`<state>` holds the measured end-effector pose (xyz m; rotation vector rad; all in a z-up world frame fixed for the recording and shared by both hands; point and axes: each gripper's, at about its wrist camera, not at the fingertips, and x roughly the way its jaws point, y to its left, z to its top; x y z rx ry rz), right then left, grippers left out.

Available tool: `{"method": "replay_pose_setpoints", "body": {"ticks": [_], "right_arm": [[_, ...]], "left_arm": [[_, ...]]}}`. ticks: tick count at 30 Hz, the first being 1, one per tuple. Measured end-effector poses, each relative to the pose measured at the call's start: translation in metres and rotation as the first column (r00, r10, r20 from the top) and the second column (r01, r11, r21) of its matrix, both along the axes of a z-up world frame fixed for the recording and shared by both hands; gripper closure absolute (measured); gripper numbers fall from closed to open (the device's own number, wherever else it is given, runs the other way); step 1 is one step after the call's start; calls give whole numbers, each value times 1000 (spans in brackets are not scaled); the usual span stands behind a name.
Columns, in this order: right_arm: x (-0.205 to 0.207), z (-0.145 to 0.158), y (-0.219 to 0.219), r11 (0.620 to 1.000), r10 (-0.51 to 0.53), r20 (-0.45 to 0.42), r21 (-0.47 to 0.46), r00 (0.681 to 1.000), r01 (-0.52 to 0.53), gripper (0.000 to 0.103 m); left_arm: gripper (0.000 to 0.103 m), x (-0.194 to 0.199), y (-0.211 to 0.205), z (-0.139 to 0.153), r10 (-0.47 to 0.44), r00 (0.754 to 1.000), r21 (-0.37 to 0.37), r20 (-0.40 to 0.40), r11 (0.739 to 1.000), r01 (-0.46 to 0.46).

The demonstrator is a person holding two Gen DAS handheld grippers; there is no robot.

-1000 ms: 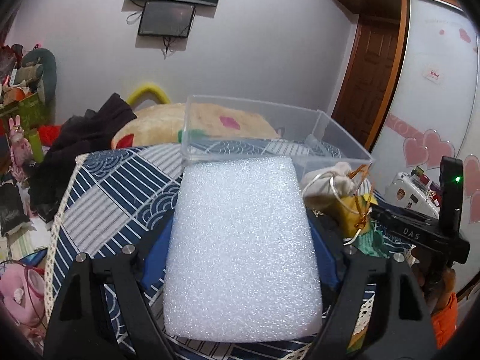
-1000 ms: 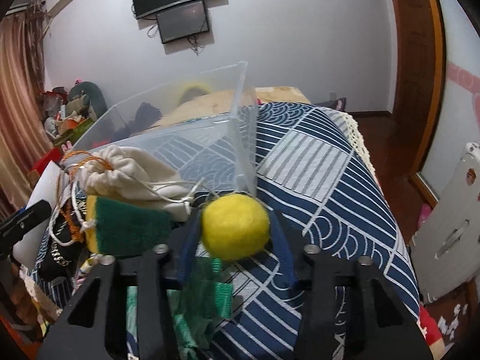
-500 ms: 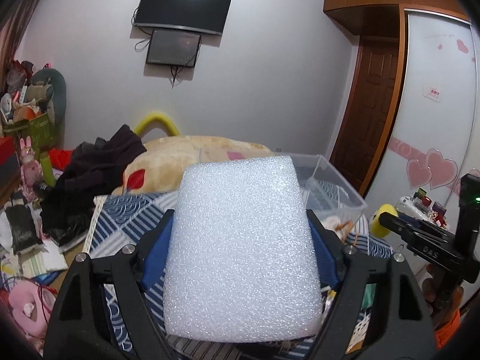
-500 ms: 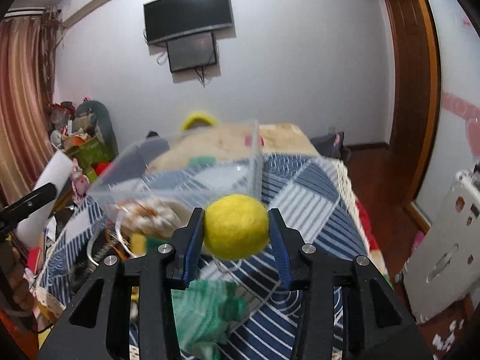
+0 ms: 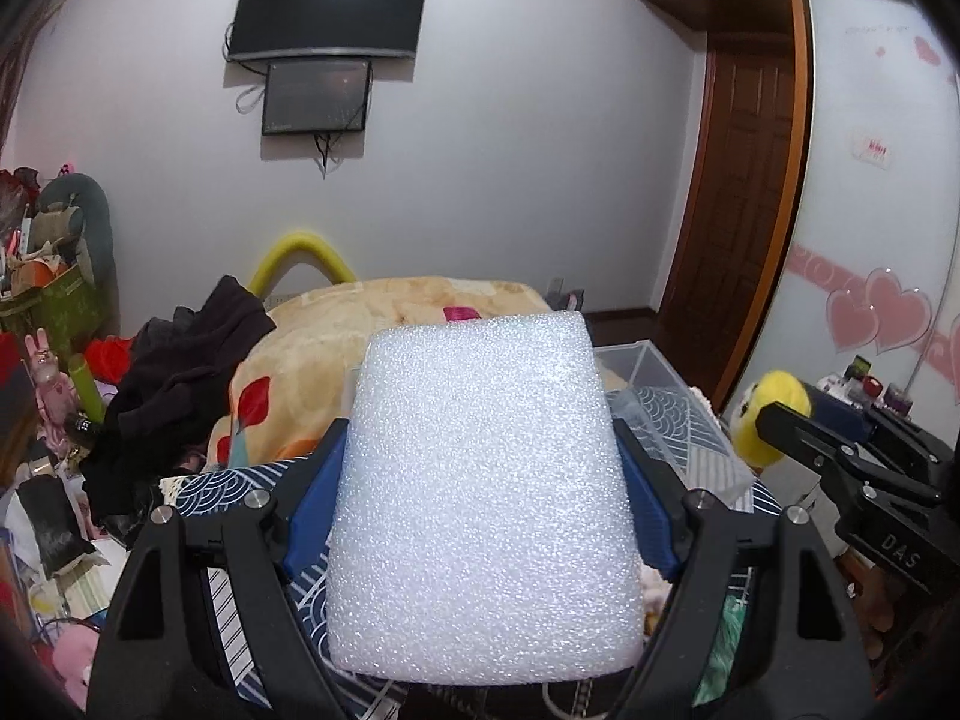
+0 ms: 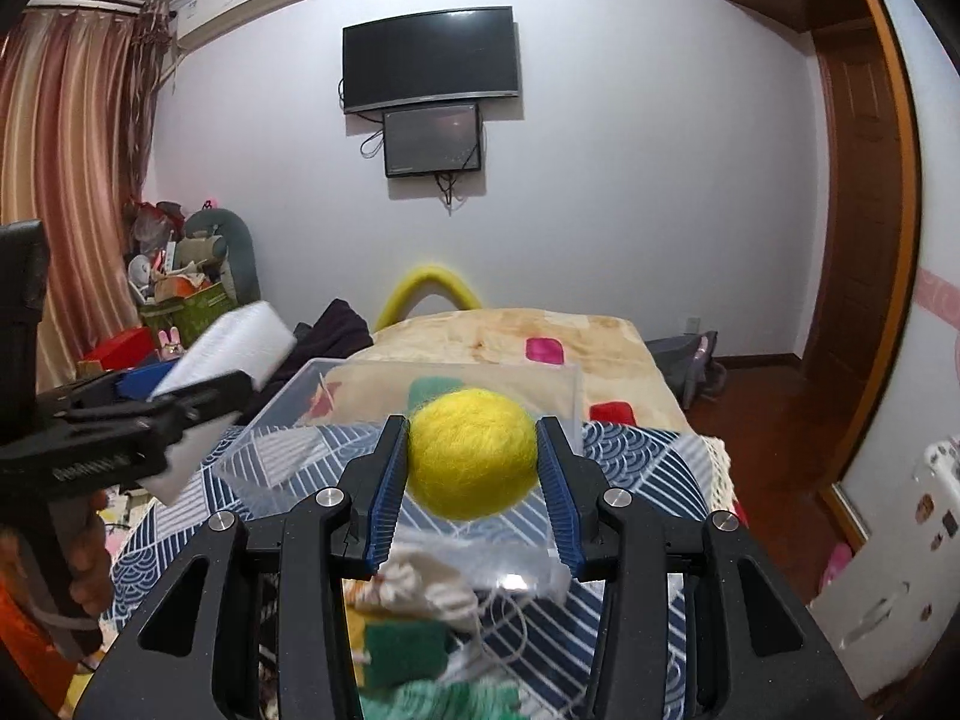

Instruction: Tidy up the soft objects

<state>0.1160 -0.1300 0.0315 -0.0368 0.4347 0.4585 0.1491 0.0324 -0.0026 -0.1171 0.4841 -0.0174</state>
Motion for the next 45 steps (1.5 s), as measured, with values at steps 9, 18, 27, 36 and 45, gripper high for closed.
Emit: {"method": "replay_pose_setpoints", "body": {"ticks": [9, 18, 27, 36, 45], "right_arm": [[46, -13, 15, 998, 24, -87, -57, 996, -29, 64], [67, -40, 36, 988, 47, -210, -137, 977, -76, 64], [67, -45, 42, 979, 57, -239, -177, 969, -101, 61], [53, -24, 27, 983, 40, -173, -171, 984, -70, 46], [16, 4, 11, 991, 25, -41, -134, 999, -30, 35]], "left_arm": [[22, 54, -4, -14, 0, 992, 15, -127, 1000, 2], [22, 96, -1, -41, 6, 966, 28, -258, 1000, 1], [20, 100, -4, -50, -7, 957, 28, -290, 999, 16], [11, 76, -5, -28, -29, 976, 19, -216, 999, 34], [1, 15, 1, 6, -2, 998, 24, -63, 1000, 4]]}}
